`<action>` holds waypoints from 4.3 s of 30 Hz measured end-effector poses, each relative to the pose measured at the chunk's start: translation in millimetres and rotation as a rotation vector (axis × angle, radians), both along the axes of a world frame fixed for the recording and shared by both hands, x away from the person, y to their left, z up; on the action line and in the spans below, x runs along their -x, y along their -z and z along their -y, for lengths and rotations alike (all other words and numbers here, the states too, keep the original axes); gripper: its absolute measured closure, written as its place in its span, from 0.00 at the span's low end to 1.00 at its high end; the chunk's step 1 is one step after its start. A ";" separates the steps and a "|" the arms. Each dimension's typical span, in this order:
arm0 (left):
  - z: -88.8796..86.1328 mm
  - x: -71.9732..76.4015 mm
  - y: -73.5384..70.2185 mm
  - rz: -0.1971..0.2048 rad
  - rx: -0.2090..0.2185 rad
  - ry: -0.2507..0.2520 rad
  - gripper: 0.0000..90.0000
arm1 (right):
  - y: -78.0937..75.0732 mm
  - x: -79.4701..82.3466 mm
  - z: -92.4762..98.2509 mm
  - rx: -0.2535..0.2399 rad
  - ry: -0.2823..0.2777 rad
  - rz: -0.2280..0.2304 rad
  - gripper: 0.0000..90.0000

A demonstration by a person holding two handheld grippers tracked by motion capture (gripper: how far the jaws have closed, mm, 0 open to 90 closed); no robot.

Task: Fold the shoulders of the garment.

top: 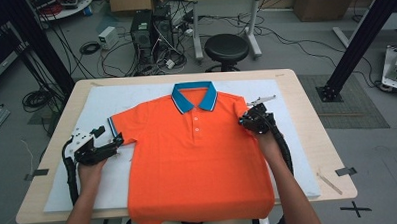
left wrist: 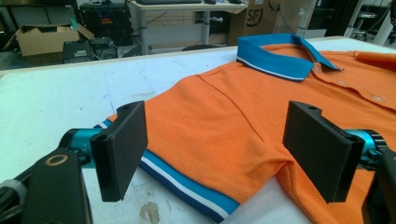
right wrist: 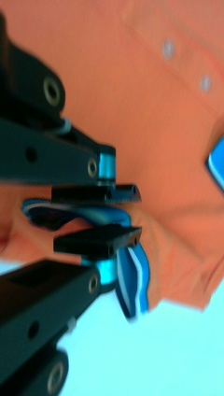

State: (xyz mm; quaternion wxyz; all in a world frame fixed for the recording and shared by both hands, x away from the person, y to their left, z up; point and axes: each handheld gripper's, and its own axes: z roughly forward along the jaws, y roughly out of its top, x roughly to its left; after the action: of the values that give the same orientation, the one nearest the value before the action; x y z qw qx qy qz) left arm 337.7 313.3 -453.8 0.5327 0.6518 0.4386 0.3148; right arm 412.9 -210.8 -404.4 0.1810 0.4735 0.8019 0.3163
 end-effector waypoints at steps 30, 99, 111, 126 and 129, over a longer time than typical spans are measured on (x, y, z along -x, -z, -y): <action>1.6 -0.9 -0.1 -0.006 -0.012 0.012 0.25 | 12.5 -23.2 -13.5 0.026 0.112 0.049 0.97; 0.7 -1.5 -0.2 -0.013 -0.006 0.016 0.25 | 30.3 -17.7 -13.3 0.160 0.149 0.044 0.71; 1.4 -1.7 -0.2 -0.015 -0.010 0.007 0.25 | 34.9 -20.2 10.5 0.066 0.146 -0.041 0.97; -3.5 -9.7 -3.4 -0.062 0.042 0.018 0.25 | 19.6 -0.2 28.0 -0.017 0.195 0.109 0.64; -3.3 -17.1 -12.0 -0.065 0.018 0.035 0.25 | 17.7 8.8 35.1 -0.040 0.163 0.132 0.53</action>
State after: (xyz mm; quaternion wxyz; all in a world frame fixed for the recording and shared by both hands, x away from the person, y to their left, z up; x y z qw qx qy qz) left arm 354.8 316.6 -441.8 0.5296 0.6642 0.4469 0.2802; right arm 404.1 -245.9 -422.1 0.2491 0.5189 0.7405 0.3469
